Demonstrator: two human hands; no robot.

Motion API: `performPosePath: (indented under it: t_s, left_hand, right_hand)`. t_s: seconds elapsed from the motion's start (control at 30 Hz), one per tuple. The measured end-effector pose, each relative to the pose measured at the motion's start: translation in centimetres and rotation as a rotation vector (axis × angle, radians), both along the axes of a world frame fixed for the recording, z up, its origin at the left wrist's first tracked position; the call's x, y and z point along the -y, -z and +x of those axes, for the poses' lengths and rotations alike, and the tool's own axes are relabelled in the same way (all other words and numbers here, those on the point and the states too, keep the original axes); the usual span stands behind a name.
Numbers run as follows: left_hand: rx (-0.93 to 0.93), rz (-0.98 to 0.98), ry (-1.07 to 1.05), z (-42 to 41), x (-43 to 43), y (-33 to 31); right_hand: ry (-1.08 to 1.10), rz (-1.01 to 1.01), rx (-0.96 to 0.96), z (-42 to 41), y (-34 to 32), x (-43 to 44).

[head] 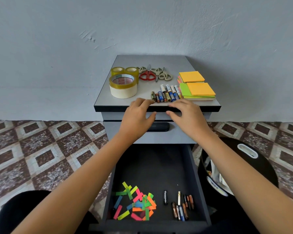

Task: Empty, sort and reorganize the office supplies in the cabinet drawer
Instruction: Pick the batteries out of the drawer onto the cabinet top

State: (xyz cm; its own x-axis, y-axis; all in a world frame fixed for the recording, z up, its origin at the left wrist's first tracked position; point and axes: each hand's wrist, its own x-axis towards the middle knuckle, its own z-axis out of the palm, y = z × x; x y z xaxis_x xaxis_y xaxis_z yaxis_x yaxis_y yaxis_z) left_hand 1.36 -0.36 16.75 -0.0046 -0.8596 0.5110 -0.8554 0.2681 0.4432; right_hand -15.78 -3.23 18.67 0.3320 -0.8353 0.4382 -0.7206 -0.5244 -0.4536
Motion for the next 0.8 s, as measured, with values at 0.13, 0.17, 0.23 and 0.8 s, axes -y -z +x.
performPosePath:
  t_s: [0.13, 0.17, 0.23, 0.8]
  left_hand:
    - [0.004, -0.015, 0.036, 0.1, -3.6, 2.3]
    - [0.003, 0.016, 0.043, 0.1, -4.5, 3.2]
    - [0.013, 0.091, 0.064, 0.3, -6.2, 5.0]
    - [0.057, 0.897, 0.158, -1.2, -9.8, 18.8]
  right_hand:
    - [-0.036, 0.076, -0.002, -0.8, 2.2, -2.7]
    - [-0.049, 0.097, -0.005, -1.0, 3.0, -3.3]
    - [-0.073, 0.14, -0.022, -1.3, 4.6, -4.5]
    - [-0.218, 0.743, -0.54, -3.4, 19.1, -8.4]
